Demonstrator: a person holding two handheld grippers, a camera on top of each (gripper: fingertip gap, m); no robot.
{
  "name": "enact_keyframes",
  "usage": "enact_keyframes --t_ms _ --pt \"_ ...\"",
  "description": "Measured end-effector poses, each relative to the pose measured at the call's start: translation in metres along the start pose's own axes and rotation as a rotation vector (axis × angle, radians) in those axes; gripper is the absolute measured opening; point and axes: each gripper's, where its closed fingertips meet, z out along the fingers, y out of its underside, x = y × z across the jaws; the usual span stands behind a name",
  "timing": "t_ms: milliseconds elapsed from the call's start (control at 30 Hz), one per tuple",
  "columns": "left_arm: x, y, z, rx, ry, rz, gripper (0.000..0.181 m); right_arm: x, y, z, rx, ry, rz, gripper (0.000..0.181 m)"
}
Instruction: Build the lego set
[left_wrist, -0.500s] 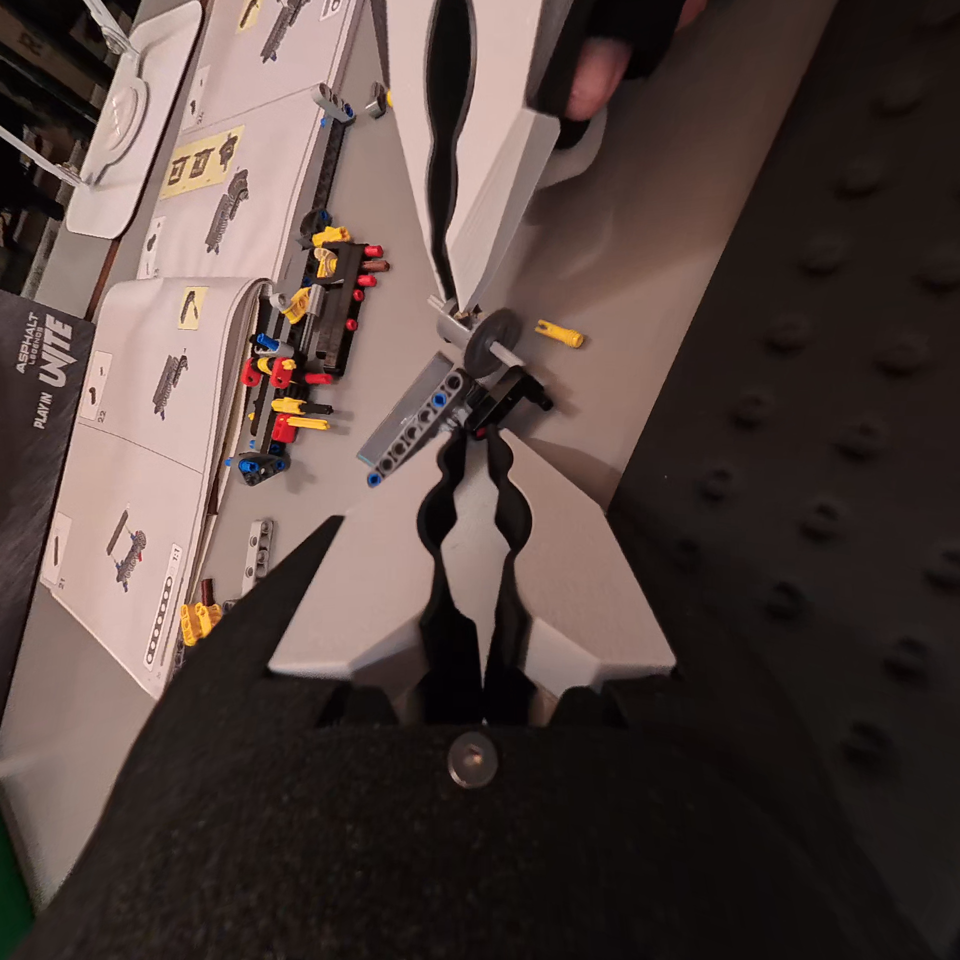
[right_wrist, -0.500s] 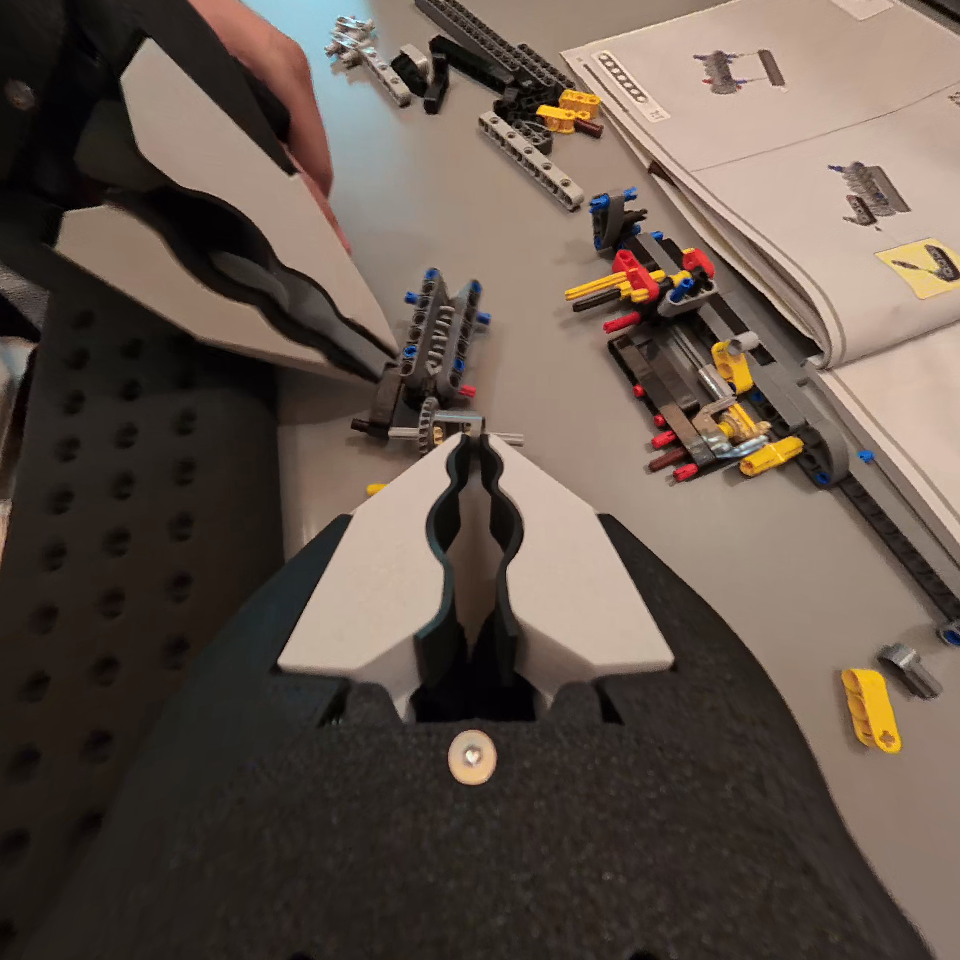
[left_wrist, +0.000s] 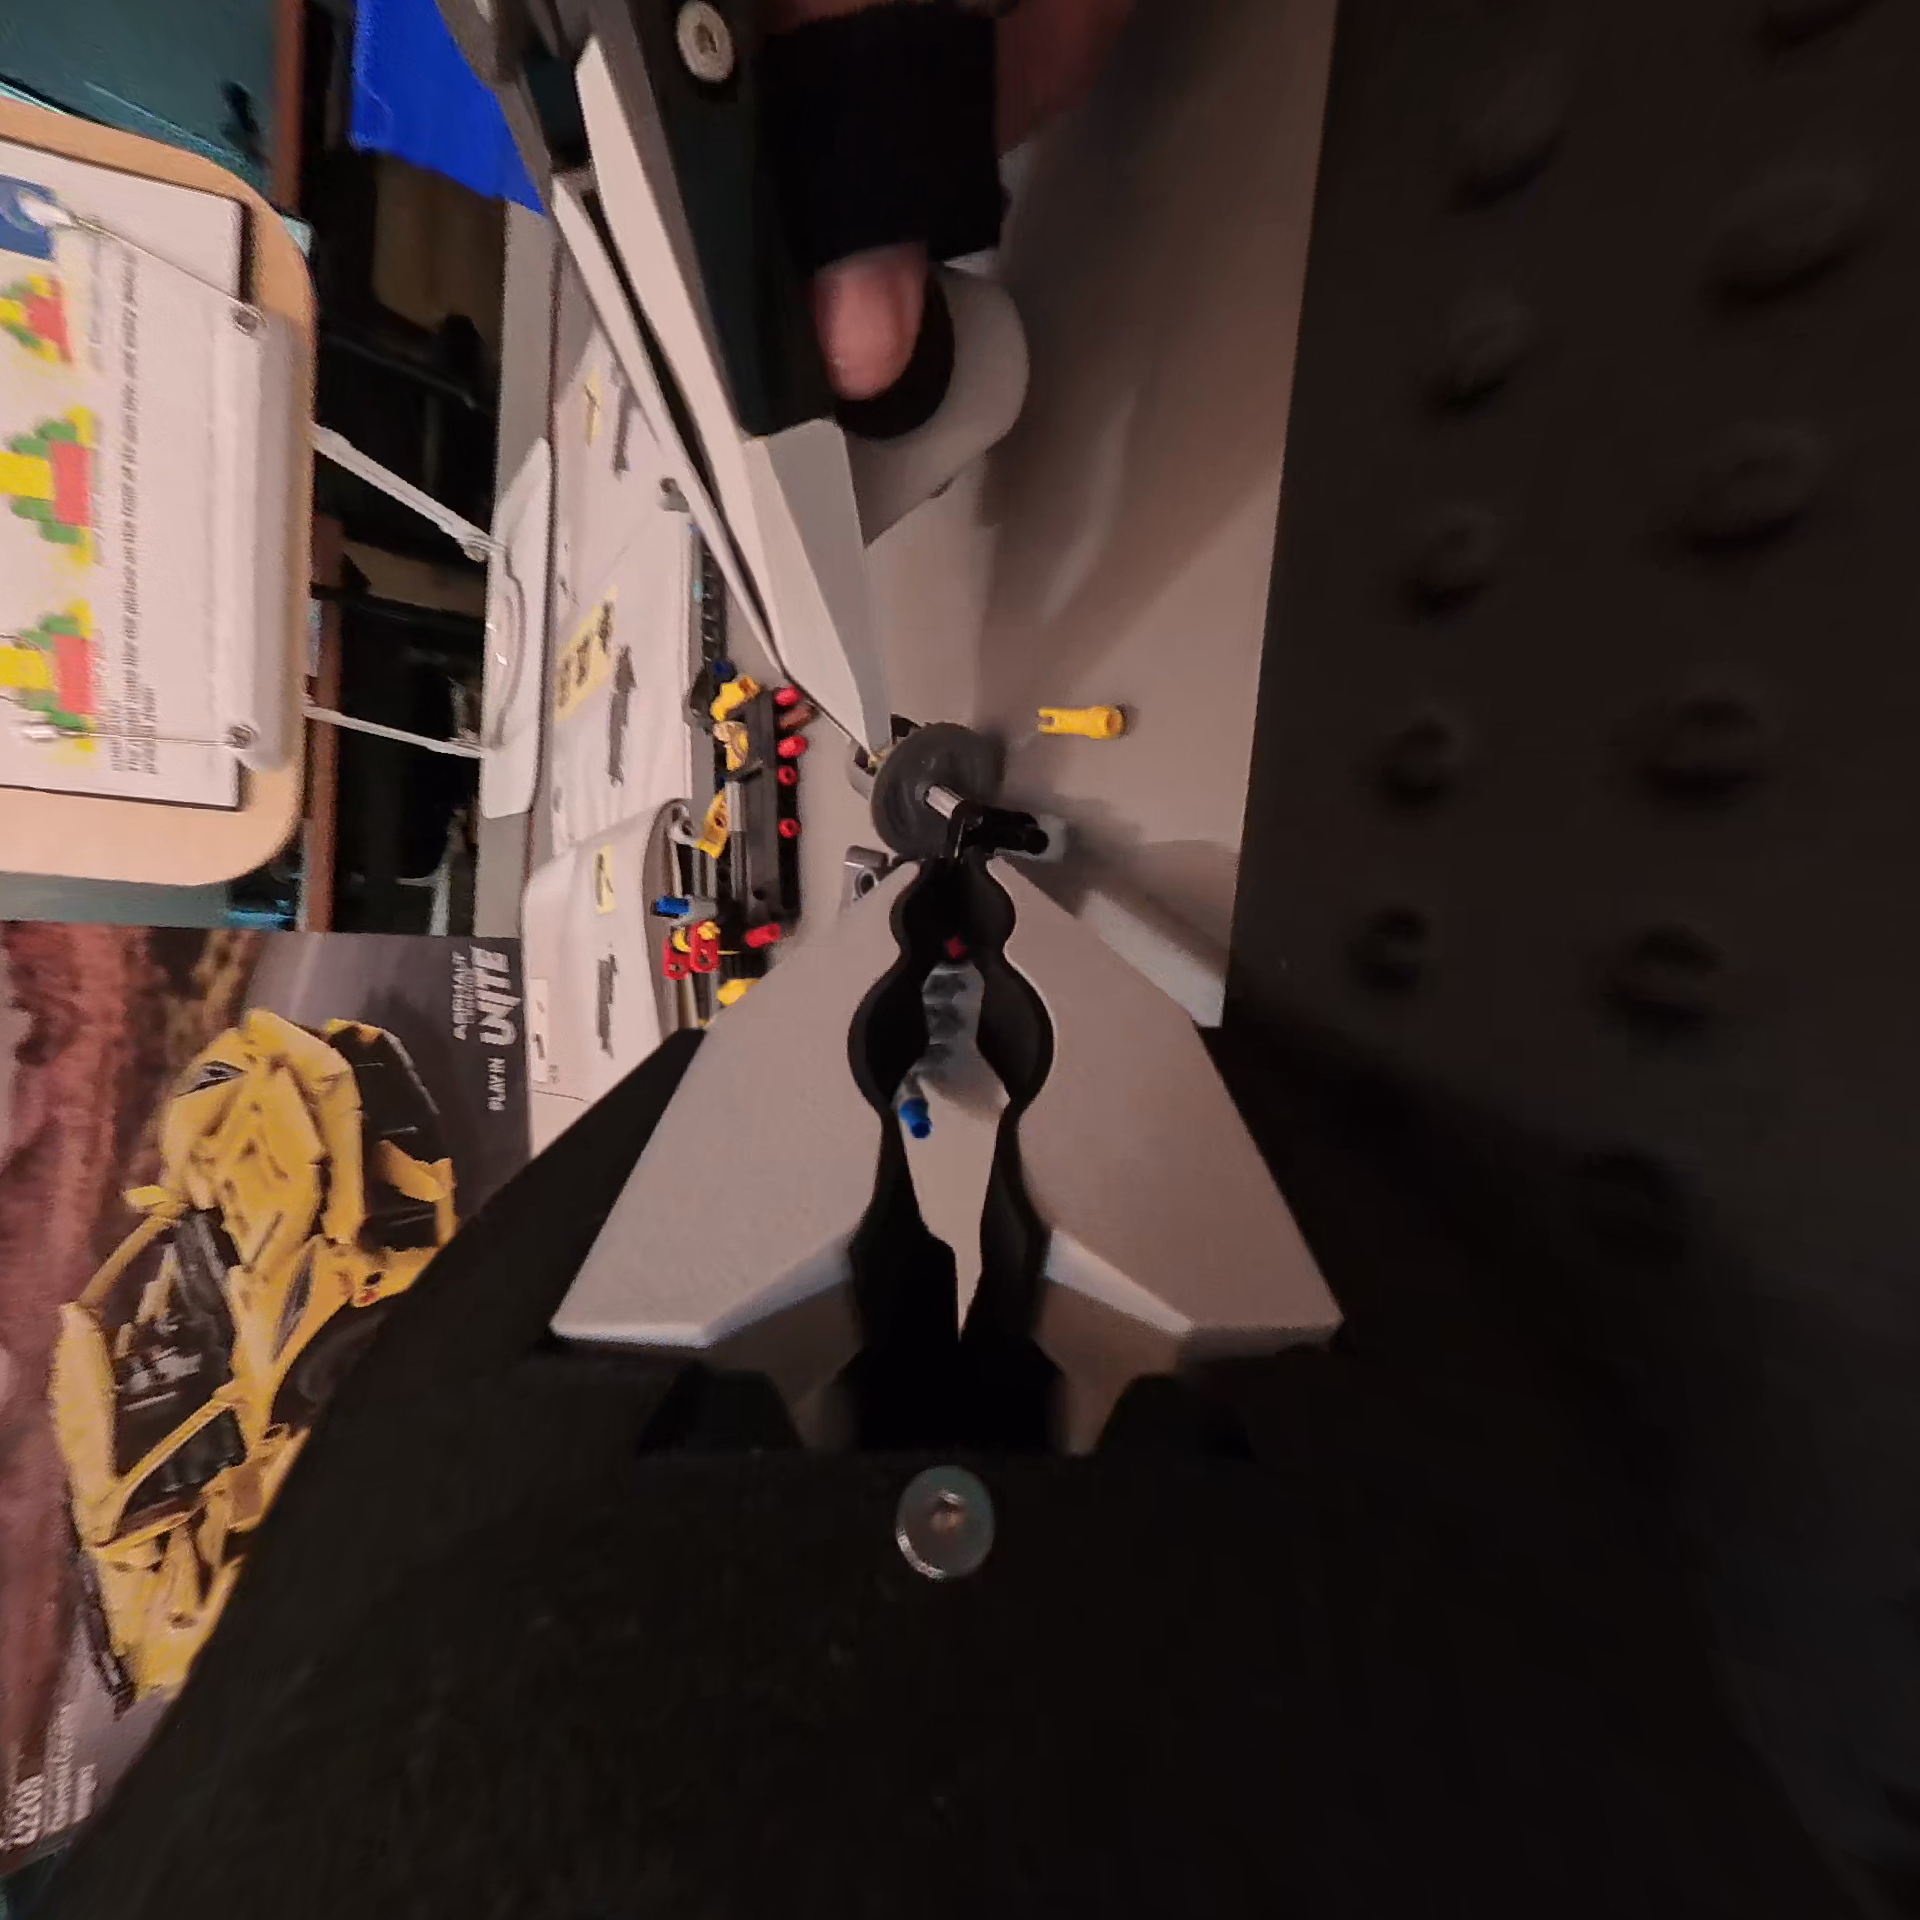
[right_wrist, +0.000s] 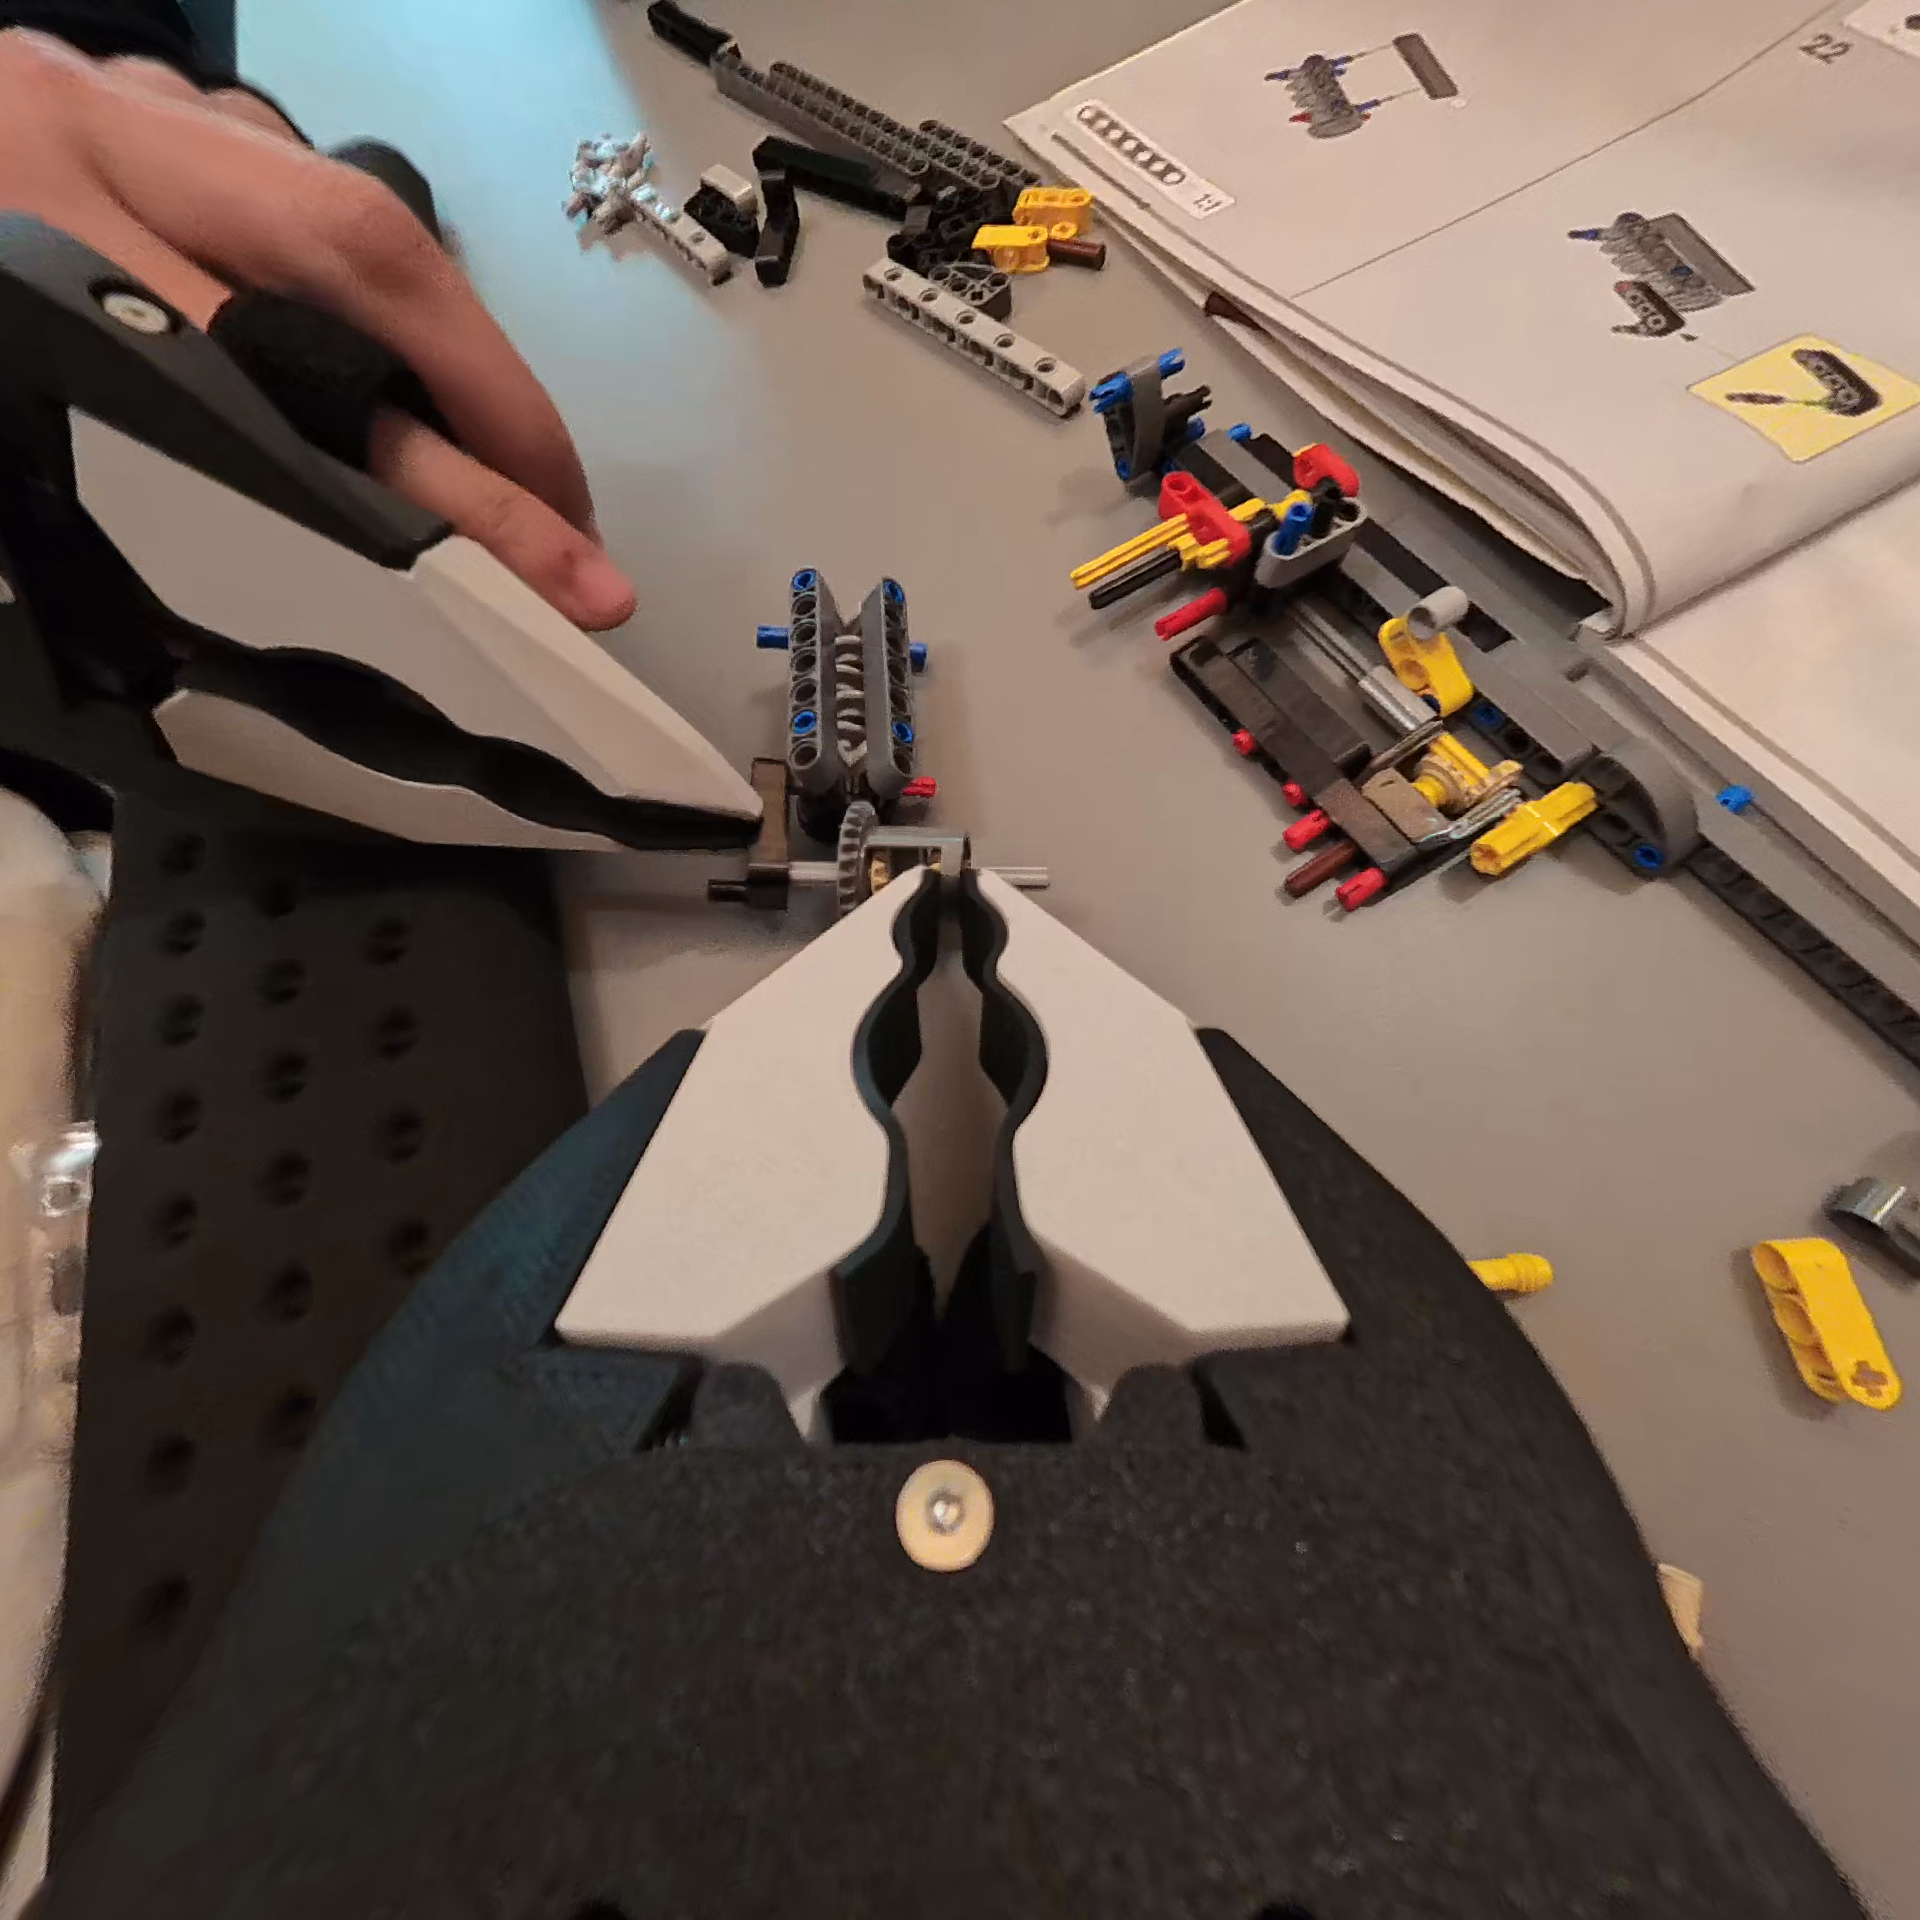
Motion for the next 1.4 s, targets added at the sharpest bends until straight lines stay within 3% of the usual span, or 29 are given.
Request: enact_keyframes --t_ms 367,600,867,1100,1400 --pt "-0.024 0.000 -0.003 0.078 -0.106 -0.197 0.000 0.005 -0.016 -0.011 0.131 -0.132 0.307 0.002" --pt "-0.032 0.001 -0.002 0.085 -0.149 -0.247 0.000 0.007 -0.026 -0.016 0.194 -0.125 0.352 0.002" --pt "-0.034 -0.001 -0.004 0.141 -0.123 -0.301 0.000 0.006 -0.034 -0.019 0.251 -0.098 0.237 0.002" --pt "-0.029 0.000 -0.003 0.159 -0.090 -0.288 0.000 0.003 -0.024 -0.017 0.178 -0.166 0.279 0.002" --pt "-0.017 -0.001 0.003 0.132 -0.075 -0.186 0.000 -0.008 -0.028 -0.024 0.034 -0.081 0.254 0.002"
